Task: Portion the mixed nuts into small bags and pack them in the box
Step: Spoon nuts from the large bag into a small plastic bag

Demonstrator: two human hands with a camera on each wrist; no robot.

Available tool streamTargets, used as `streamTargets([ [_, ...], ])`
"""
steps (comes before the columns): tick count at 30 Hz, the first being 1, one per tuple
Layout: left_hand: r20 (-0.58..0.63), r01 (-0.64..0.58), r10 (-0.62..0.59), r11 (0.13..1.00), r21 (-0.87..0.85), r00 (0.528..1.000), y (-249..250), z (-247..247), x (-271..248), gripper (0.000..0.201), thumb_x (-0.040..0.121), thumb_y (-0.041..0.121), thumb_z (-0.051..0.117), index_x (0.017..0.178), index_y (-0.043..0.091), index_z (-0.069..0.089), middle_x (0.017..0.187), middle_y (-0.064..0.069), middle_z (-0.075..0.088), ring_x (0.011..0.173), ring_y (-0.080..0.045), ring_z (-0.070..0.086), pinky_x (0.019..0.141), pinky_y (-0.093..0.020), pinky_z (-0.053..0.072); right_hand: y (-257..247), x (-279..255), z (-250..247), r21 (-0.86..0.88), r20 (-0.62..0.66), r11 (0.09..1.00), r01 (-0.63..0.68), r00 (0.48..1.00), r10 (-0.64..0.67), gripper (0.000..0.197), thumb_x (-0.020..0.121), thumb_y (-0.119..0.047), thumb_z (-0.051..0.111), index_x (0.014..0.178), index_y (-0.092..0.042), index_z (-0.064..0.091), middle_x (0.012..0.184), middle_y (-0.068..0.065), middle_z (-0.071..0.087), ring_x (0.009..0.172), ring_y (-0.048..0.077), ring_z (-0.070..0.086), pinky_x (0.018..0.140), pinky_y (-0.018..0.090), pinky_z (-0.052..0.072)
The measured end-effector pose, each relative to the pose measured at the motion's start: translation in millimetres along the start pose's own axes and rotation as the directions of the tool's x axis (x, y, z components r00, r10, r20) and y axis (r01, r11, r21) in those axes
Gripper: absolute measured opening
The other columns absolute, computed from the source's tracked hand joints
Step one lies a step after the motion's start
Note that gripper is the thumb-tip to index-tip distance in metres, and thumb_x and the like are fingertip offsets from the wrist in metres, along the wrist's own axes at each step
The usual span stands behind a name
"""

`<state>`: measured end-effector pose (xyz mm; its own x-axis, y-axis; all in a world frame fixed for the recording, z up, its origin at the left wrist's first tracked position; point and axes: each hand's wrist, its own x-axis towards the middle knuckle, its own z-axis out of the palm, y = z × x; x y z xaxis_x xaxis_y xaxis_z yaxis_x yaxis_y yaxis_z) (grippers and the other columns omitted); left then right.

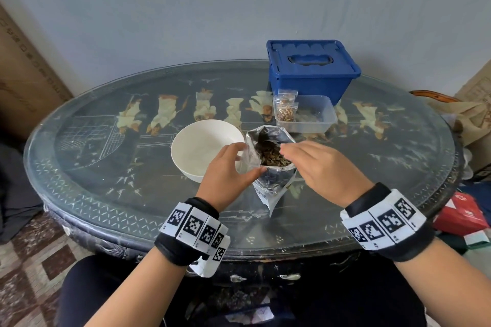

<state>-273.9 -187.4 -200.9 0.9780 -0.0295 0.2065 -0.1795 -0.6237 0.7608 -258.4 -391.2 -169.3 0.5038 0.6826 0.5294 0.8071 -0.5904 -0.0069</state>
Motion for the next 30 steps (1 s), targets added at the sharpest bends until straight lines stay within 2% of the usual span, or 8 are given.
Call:
streamTargets([
  [6, 0.001, 0.032, -0.032, 0.999, -0.014, 0.999, -2, 1, 1, 0.053, 0.077, 0.036, 0.071, 0.120, 0.011, 0.052, 0.116, -0.001, 0.059, 0.093, -0.007, 0.049, 0.073, -0.011, 0.032, -2, -11, 20, -0.087, 0.080, 0.990, 0.112, 0.991, -0.105, 0.035, 0.092, -0.001, 0.033, 0.099, 0.000, 0.067, 0.095, 0.012, 0.068, 0.086, 0.025, 0.066, 0.081, 0.033, 0.055],
  [9, 0.001, 0.040, -0.040, 0.999, -0.028, 0.999, -3, 1, 0, 0.051, 0.078, 0.036, 0.071, 0.119, 0.011, 0.052, 0.114, -0.001, 0.060, 0.094, -0.009, 0.051, 0.077, -0.014, 0.036, 0, -9, 23, 0.002, 0.045, 1.000, 0.017, 0.999, -0.017, 0.026, 0.087, -0.003, 0.042, 0.094, -0.001, 0.067, 0.090, 0.011, 0.068, 0.082, 0.026, 0.066, 0.077, 0.034, 0.055],
  [13, -0.002, 0.045, -0.045, 0.998, -0.035, 0.999, -4, 2, -1, 0.049, 0.078, 0.035, 0.071, 0.116, 0.011, 0.052, 0.112, 0.000, 0.060, 0.095, -0.009, 0.051, 0.077, -0.015, 0.035, 10, 4, 22, 0.146, -0.060, 0.983, -0.109, 0.991, 0.119, 0.025, 0.087, -0.007, 0.042, 0.088, 0.001, 0.065, 0.079, 0.012, 0.065, 0.066, 0.026, 0.063, 0.064, 0.029, 0.049],
  [19, -0.010, 0.047, -0.048, 0.998, -0.050, 0.999, -3, 4, -3, 0.051, 0.079, 0.036, 0.070, 0.119, 0.012, 0.051, 0.115, 0.000, 0.059, 0.096, -0.010, 0.051, 0.077, -0.014, 0.034, 18, 22, 29, 0.298, -0.054, 0.926, -0.232, 0.964, 0.259, 0.039, 0.094, -0.023, 0.038, 0.091, 0.001, 0.067, 0.084, 0.011, 0.062, 0.070, 0.021, 0.062, 0.072, 0.023, 0.044],
  [21, -0.029, 0.041, -0.042, 0.998, -0.046, 0.999, -3, 4, -2, 0.053, 0.078, 0.035, 0.071, 0.120, 0.011, 0.051, 0.118, -0.001, 0.057, 0.094, -0.008, 0.049, 0.076, -0.012, 0.033, 17, 25, 28, 0.263, -0.035, 0.951, -0.160, 0.984, 0.175, 0.039, 0.096, -0.023, 0.037, 0.088, 0.001, 0.067, 0.083, 0.011, 0.062, 0.070, 0.022, 0.061, 0.073, 0.024, 0.045],
  [25, -0.042, 0.016, -0.018, 0.999, -0.049, 0.999, -2, 3, -2, 0.051, 0.077, 0.032, 0.073, 0.119, 0.011, 0.052, 0.119, -0.001, 0.055, 0.092, -0.006, 0.048, 0.073, -0.009, 0.031, 10, 21, 25, 0.082, -0.014, 0.986, 0.144, 0.990, -0.143, 0.052, 0.102, -0.020, 0.022, 0.080, -0.002, 0.065, 0.079, 0.008, 0.061, 0.068, 0.022, 0.060, 0.070, 0.026, 0.048],
  [27, -0.034, 0.024, -0.026, 0.998, -0.055, 0.999, -2, 3, -2, 0.051, 0.077, 0.033, 0.072, 0.119, 0.012, 0.052, 0.119, 0.001, 0.056, 0.093, -0.006, 0.049, 0.072, -0.009, 0.031, 13, 16, 27, 0.037, -0.012, 0.984, 0.175, 0.985, -0.174, 0.045, 0.102, -0.016, 0.027, 0.081, -0.003, 0.065, 0.080, 0.008, 0.062, 0.069, 0.022, 0.061, 0.068, 0.028, 0.051],
  [30, -0.035, 0.048, -0.051, 0.997, -0.068, 0.998, -3, 5, -1, 0.051, 0.078, 0.035, 0.071, 0.119, 0.013, 0.052, 0.119, 0.001, 0.057, 0.095, -0.007, 0.049, 0.073, -0.010, 0.032, 17, 13, 33, 0.075, -0.016, 0.993, 0.093, 0.996, -0.092, 0.026, 0.091, -0.008, 0.043, 0.081, -0.003, 0.066, 0.078, 0.008, 0.062, 0.067, 0.021, 0.061, 0.067, 0.025, 0.050],
])
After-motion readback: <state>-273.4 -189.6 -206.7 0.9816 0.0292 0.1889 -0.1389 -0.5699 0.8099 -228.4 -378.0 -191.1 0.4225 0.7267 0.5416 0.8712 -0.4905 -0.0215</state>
